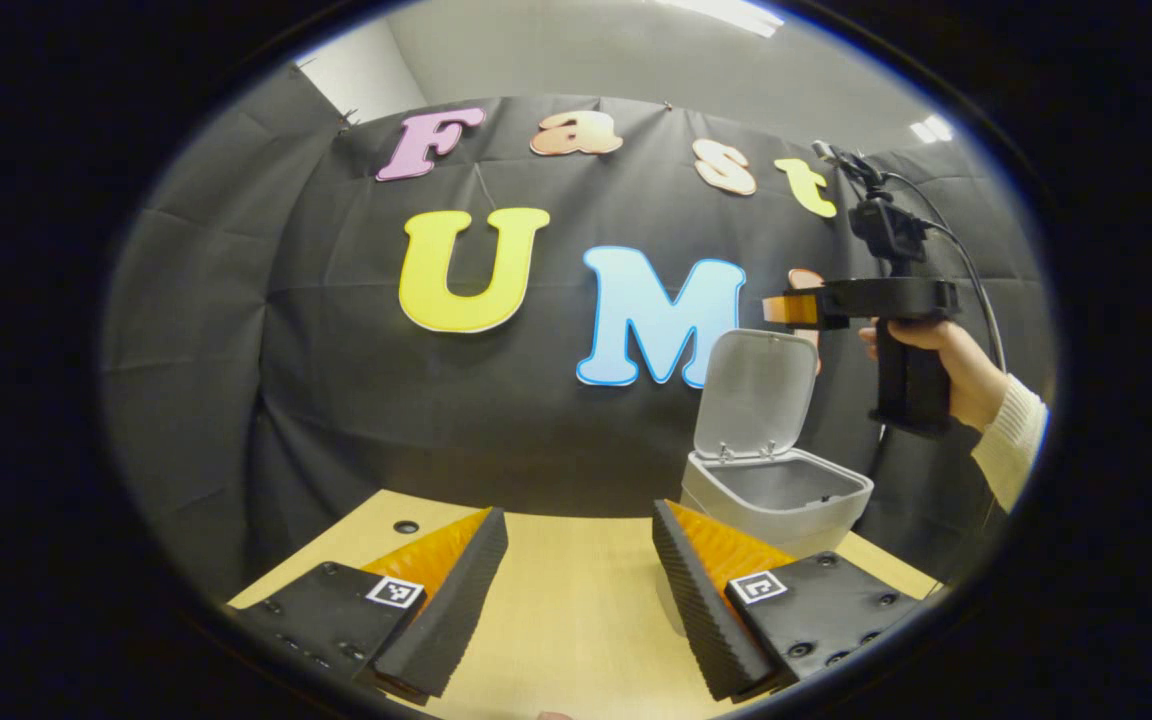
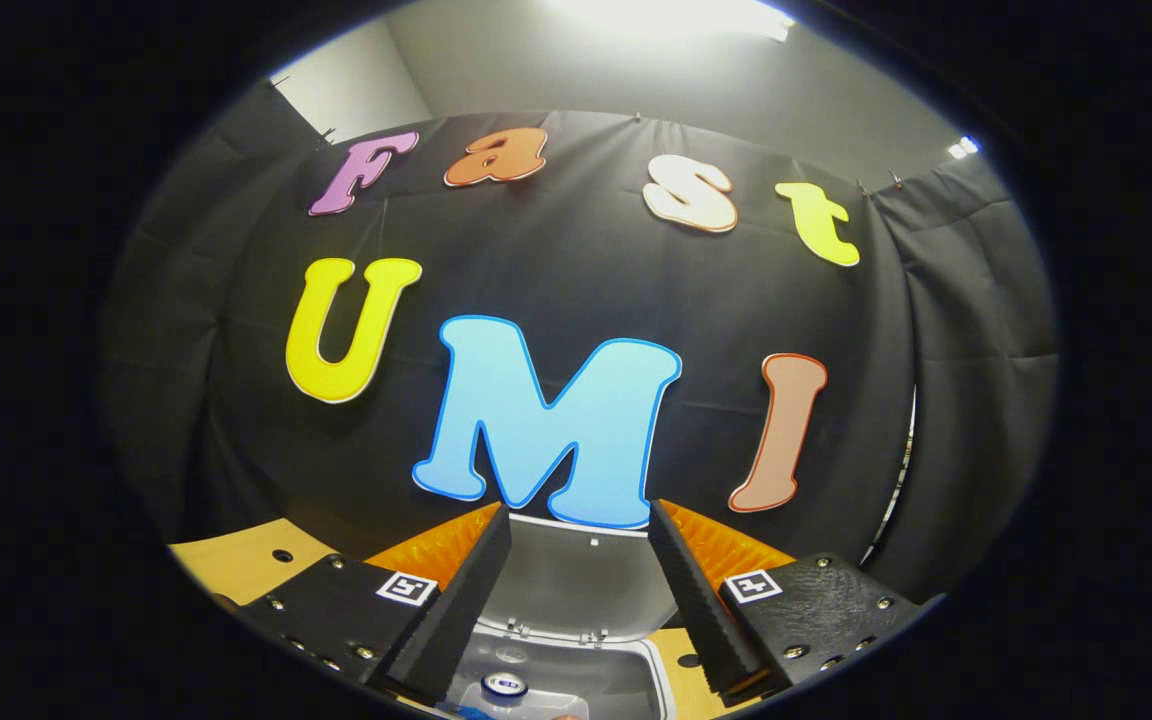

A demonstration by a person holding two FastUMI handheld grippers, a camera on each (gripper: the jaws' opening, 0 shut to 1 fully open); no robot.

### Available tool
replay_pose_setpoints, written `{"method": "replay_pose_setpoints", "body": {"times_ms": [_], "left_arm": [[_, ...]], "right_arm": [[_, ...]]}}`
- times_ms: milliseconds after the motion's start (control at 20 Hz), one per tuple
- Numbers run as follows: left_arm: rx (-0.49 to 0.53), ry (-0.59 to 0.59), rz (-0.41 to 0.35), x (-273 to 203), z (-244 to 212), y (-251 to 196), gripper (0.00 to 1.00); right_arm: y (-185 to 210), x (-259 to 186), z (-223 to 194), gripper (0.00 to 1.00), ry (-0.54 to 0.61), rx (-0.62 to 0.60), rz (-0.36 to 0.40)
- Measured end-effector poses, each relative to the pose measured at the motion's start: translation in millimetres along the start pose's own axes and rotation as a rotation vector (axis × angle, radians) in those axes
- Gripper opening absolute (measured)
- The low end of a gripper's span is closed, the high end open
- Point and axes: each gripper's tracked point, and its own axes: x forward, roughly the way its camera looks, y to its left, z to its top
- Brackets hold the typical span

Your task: Press the lid of the desktop garbage bin to open it, pick up the crumpled paper on the desktop and throw it into the bin, then pick up the pop can on the desktop and drop it into the bin, and finally close the garbage bin lid.

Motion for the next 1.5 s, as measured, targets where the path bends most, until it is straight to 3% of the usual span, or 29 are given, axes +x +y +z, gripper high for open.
{"method": "replay_pose_setpoints", "body": {"times_ms": [300, 650, 1500], "left_arm": [[-0.007, -0.002, 0.027, 1, -1, 9, 0.95], [-0.011, 0.001, 0.067, 5, -2, 23, 0.95], [-0.002, -0.013, 0.004, -3, -9, 0, 0.95]], "right_arm": [[-4, 40, -15, 0.89, 0.058, 0.056, -0.020], [-6, 54, -19, 0.89, 0.080, 0.119, -0.017], [0, -9, -41, 0.90, 0.095, 0.176, 0.018]]}}
